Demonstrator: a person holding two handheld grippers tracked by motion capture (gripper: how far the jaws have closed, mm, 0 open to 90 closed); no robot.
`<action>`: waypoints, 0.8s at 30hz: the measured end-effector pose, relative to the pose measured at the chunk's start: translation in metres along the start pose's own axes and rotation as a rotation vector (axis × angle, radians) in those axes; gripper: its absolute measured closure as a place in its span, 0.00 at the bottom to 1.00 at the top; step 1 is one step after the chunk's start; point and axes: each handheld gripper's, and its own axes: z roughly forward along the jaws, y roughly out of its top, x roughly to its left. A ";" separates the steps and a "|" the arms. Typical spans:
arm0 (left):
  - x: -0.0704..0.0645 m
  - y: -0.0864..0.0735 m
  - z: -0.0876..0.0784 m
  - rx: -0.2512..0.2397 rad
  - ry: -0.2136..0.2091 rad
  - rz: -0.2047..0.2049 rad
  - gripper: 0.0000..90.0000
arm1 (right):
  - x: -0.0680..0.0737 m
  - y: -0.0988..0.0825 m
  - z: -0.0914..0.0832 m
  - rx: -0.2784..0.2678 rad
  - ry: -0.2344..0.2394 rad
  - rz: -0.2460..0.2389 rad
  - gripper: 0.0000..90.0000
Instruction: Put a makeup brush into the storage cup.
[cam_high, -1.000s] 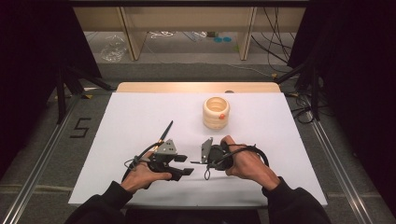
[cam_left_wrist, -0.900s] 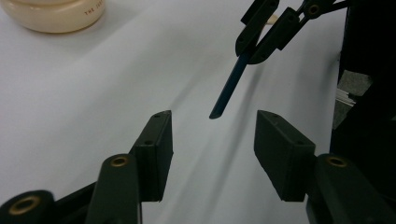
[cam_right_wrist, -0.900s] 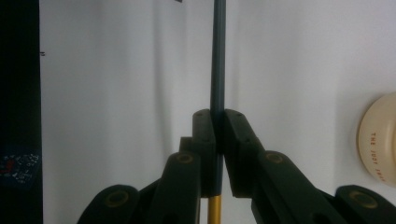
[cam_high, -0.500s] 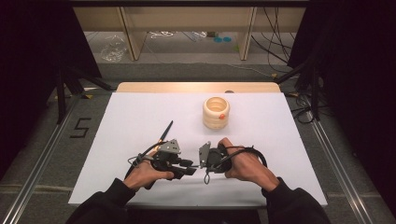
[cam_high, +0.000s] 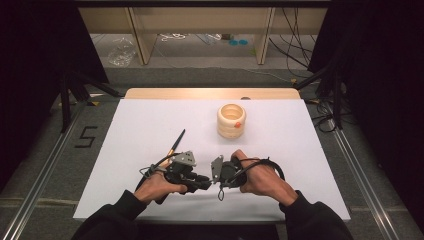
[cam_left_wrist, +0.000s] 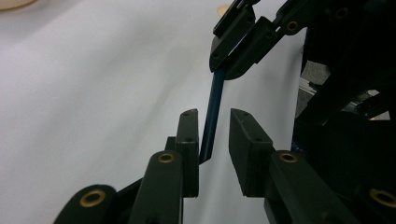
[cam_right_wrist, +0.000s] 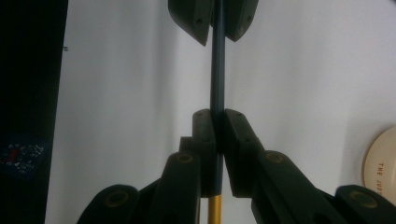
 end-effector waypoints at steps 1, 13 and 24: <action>0.000 0.000 0.000 0.011 -0.003 -0.005 0.82 | 0.001 0.000 0.000 0.000 -0.001 0.001 0.93; -0.003 0.002 0.009 0.031 -0.028 -0.042 0.85 | 0.004 0.007 0.003 -0.016 -0.004 -0.068 0.93; -0.003 0.002 0.011 0.036 -0.048 -0.057 0.89 | 0.005 0.008 0.003 -0.025 0.010 -0.090 0.93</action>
